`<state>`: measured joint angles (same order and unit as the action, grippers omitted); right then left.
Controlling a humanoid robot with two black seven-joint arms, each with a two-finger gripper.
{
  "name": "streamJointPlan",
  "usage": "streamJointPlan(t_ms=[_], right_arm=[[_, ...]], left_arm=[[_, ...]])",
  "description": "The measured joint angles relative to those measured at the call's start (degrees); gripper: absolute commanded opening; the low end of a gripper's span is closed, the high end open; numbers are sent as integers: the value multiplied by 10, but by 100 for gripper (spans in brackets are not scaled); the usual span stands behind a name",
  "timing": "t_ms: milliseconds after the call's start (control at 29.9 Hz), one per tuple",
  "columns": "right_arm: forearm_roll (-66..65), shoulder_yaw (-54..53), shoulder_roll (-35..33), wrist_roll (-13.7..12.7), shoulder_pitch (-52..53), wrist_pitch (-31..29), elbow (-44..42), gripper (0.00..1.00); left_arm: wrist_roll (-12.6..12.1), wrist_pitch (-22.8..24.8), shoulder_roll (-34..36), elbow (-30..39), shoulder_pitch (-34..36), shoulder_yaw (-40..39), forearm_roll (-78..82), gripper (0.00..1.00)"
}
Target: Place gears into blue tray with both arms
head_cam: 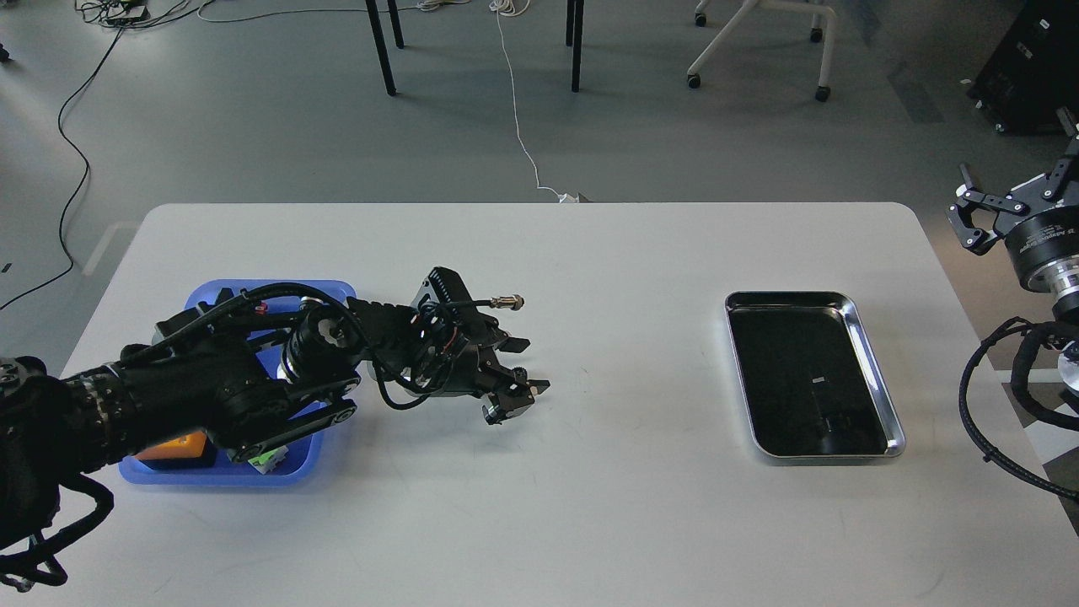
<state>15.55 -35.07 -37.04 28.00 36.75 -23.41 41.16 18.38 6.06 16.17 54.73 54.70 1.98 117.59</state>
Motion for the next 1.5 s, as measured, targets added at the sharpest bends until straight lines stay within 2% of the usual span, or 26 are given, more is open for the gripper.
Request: streamJointPlan(t_ms=[669,903,1103,1203,1371,1504], right_arm=[[0,-2,2,0,3,1,0,99],[0,-23,1,0,3,2,0,99],[0,-26,1,0,3,2,-1,99],[-1,-25,0,0,5,1,-1,99],[-1,-24,-12,0,6,-1,-1,99],[-1,-29,-25,0,6,-3,-1,99]], left_arm=[[2,-4,-13,-31,-13,0,-2,21],[4,-4,-12,-30,-19,0,-4,14],[4,-4,2,-19,-16,-8,-7,14],[5,-6,47,26,-4,-25,-24,14],[6,-9,198,121,11,-57,-71,14],[37,-10,295,134,11,-69,-94,14]])
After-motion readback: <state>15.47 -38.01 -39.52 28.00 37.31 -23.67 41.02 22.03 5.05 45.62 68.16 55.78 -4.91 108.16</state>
